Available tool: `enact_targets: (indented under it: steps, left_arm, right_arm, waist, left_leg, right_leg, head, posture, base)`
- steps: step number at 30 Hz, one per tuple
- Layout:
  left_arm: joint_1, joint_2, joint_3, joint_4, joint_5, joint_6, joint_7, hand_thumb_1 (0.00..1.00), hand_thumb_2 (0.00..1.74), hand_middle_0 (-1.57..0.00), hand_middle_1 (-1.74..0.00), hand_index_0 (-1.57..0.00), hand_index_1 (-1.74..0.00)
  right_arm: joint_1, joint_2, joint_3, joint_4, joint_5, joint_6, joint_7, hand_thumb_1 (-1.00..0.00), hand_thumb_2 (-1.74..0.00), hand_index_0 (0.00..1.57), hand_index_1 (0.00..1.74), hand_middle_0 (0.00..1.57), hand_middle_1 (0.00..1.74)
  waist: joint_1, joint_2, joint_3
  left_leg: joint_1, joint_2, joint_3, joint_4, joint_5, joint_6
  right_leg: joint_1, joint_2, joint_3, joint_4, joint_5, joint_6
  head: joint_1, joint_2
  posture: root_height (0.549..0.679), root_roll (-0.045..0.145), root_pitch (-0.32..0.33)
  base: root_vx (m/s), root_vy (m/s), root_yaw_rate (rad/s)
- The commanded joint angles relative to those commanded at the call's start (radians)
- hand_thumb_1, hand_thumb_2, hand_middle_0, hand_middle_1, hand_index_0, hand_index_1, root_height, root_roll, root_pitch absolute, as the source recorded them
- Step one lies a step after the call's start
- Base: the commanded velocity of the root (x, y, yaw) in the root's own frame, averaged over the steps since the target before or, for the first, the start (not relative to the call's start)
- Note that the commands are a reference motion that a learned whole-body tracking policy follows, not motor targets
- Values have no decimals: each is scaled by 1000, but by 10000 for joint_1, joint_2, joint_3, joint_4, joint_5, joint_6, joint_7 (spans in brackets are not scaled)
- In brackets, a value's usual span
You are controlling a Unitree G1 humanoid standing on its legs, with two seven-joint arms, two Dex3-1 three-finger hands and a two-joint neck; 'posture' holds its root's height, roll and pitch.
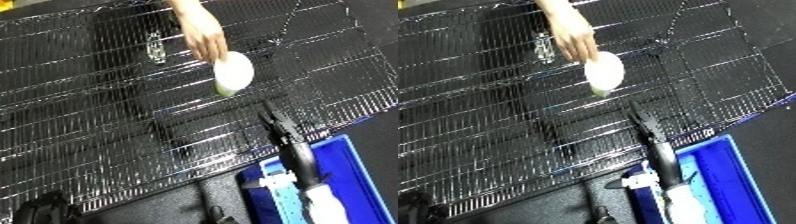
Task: Pick up the object and place it into the box
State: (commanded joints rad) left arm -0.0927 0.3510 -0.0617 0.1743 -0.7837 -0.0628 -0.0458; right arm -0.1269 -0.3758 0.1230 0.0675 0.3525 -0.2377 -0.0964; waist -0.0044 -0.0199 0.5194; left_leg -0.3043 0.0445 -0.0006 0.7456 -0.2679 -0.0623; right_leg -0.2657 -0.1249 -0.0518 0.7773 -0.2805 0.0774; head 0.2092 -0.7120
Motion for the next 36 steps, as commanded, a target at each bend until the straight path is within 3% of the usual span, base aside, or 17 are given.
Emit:
enact_targets:
  steps: [10,15,22,28,36]
  left_arm:
    - [145,66,52,-65,-5,86,-36,1000,1740,-1570,-1740,-1570,-1740]
    - [335,127,187,-191,33,117,-94,1000,1740,-1570,-1740,-1570,-1740]
    - [382,333,137,-331,29,-71,-42,1000,1740,-1570,-1740,-1570,-1740]
    - [272,446,122,-348,60,-29,-128,1000,1740,-1570,-1740,-1570,-1740]
    - [240,456,190,-327,249,143,-355,1000,1740,-1570,-1740,-1570,-1740]
  right_arm:
    - [131,39,22,107,-6,-110,-242,0,0,0,0,0,0]
    - [238,66,-89,104,-63,-343,-504,0,0,0,0,0,0]
    - [4,-190,-288,126,198,-798,-1117,0,0,0,0,0,0]
    - [-257,-393,-438,374,468,-1035,-1371,0,0,0,0,0,0]
    - [-442,-409,-600,507,638,-931,-1492,0,0,0,0,0,0]
  waist:
    - [27,-21,-1]
    - [5,9,5]
    - [-20,79,6]
    - [-33,170,6]
    - [-74,285,6]
  left_leg:
    - [72,-27,7,-19,-54,50]
    - [104,-9,32,-106,-19,67]
    - [-157,-32,59,-7,-79,119]
    - [-384,-46,60,219,-206,157]
    - [-625,-65,71,535,-387,198]
  right_leg:
    - [-74,-104,-18,105,2,86]
    - [-164,-117,-8,140,11,107]
    - [-497,-93,10,203,44,143]
    - [-768,-123,57,394,15,135]
    - [-1088,-159,181,679,-60,82]
  head:
    - [27,-6]
    - [306,743]
    - [796,1233]
    - [1277,1408]
    - [1967,1847]
  posture:
    - [640,56,-158]
    - [639,53,-156]
    - [637,50,-137]
    - [634,49,-126]
    - [631,52,-114]
  base:
    - [21,0,6]
    - [41,-5,-11]
    - [-10,-13,-24]
    - [17,-20,-13]
    - [59,-33,-7]
